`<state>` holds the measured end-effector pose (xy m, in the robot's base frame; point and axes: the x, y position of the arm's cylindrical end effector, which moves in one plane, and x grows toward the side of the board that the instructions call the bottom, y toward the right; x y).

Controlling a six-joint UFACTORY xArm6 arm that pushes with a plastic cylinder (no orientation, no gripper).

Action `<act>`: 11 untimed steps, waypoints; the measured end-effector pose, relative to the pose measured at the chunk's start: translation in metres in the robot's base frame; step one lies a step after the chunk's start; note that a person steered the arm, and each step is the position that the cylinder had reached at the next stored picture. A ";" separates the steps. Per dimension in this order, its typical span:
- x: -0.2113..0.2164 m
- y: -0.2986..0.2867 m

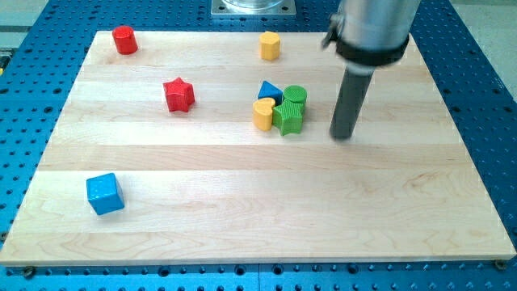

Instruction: Push the yellow hexagon into the red star

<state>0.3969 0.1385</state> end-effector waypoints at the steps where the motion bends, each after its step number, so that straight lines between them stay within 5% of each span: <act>1: -0.106 0.004; 2: -0.155 -0.004; 5: -0.177 -0.088; 6: -0.111 -0.184; 7: -0.130 -0.179; 9: -0.088 -0.207; 11: -0.089 -0.202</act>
